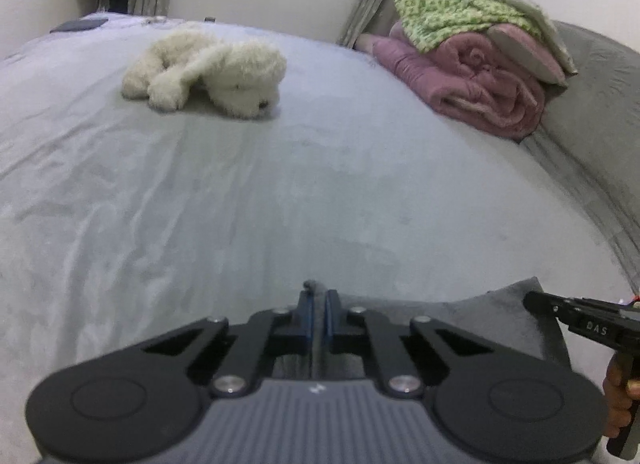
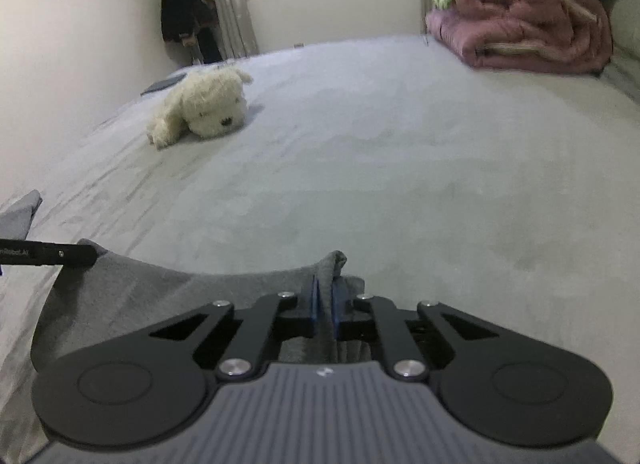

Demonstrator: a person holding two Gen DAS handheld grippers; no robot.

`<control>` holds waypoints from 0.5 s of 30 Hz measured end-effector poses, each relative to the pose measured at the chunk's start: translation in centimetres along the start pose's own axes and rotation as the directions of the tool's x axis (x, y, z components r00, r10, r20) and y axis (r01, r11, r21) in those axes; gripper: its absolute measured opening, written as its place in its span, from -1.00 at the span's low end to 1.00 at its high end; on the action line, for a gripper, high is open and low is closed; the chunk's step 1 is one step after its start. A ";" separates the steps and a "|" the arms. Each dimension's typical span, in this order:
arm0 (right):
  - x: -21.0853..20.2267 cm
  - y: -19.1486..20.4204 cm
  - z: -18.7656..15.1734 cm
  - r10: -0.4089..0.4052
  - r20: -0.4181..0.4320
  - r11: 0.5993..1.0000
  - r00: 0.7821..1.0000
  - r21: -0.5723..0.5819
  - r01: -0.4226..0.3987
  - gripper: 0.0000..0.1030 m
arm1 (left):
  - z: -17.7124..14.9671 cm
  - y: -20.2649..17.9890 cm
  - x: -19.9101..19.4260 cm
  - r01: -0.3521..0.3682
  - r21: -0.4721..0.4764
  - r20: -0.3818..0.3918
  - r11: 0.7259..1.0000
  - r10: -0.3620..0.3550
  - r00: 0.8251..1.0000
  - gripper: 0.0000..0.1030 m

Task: Fold clothes

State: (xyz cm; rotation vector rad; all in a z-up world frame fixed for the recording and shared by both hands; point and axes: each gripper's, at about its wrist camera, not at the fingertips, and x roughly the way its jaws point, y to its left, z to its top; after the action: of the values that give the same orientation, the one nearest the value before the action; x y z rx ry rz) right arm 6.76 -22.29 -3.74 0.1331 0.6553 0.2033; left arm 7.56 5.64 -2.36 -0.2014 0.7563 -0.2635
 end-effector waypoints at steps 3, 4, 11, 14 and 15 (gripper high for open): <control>-0.2 0.0 0.1 -0.015 0.012 1.000 1.000 -0.008 0.015 -0.82 | 0.2 -0.3 -0.4 -0.001 0.017 0.025 1.000 0.000 1.000 -0.89; -0.1 0.0 0.0 -0.027 0.009 1.000 1.000 -0.009 0.027 -0.83 | 0.3 -0.4 -0.4 -0.002 0.020 0.032 1.000 0.001 0.999 -0.89; 1.4 0.5 -1.0 -0.086 -0.055 0.996 0.995 -0.039 0.084 -0.83 | -1.3 -1.5 2.6 -0.100 0.120 -0.032 0.988 0.105 0.994 -0.87; 1.2 0.3 -0.9 -0.090 -0.051 0.995 0.995 -0.039 0.088 -0.78 | -1.1 -1.0 2.4 -0.084 0.101 -0.047 0.991 0.089 0.995 -0.81; 1.0 0.2 -0.8 -0.102 -0.040 0.994 0.994 -0.041 0.101 -0.70 | -0.8 -0.7 2.2 -0.075 0.095 -0.049 0.993 0.080 0.996 -0.78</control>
State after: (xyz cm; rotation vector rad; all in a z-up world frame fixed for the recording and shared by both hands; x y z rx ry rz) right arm 7.05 -21.85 -4.91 0.0577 0.6976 0.1212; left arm 8.37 4.19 -4.18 -0.0771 0.8006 -0.2301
